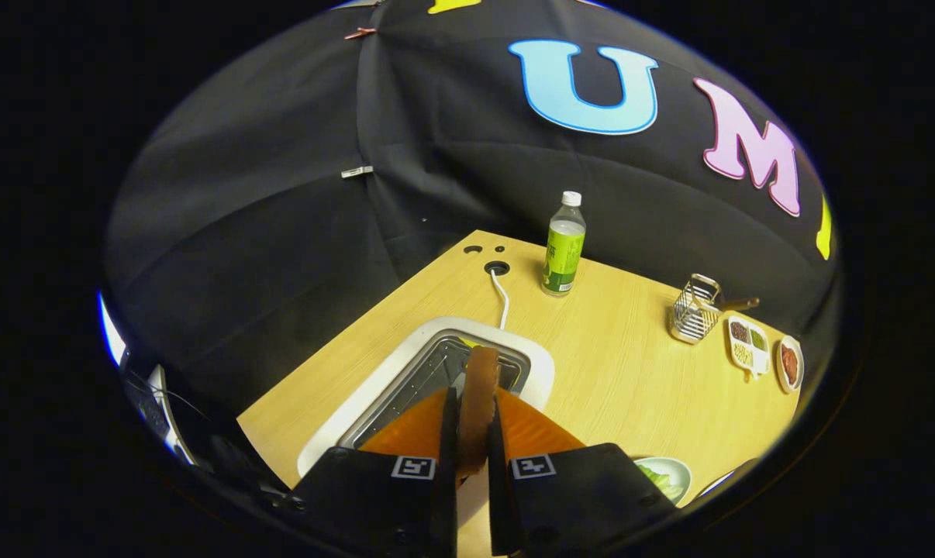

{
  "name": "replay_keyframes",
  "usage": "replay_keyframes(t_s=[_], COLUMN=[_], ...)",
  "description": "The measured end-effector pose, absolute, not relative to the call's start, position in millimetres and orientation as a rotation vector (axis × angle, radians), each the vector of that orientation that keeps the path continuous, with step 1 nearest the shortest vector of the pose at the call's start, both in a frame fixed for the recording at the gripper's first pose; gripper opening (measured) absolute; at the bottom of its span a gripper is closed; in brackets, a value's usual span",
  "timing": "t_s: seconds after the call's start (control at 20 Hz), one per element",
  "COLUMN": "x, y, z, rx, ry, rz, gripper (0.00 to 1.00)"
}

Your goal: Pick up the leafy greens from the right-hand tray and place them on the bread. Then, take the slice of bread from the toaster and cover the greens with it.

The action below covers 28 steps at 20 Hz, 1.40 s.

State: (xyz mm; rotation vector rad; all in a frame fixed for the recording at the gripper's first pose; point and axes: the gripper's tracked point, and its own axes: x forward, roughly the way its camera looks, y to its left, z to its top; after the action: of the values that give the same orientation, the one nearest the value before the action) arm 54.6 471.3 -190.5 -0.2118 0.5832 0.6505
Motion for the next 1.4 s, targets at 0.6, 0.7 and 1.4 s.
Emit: replay_keyframes(t_s=[0.6, 0.7, 1.4], x=[52, 53, 58], y=[440, 427, 296], z=[-117, -104, -166], rx=[-0.072, -0.046, 0.072], ry=[0.53, 0.512, 0.631], rz=[0.692, 0.677, 0.484], gripper=[0.12, 0.12, 0.12])
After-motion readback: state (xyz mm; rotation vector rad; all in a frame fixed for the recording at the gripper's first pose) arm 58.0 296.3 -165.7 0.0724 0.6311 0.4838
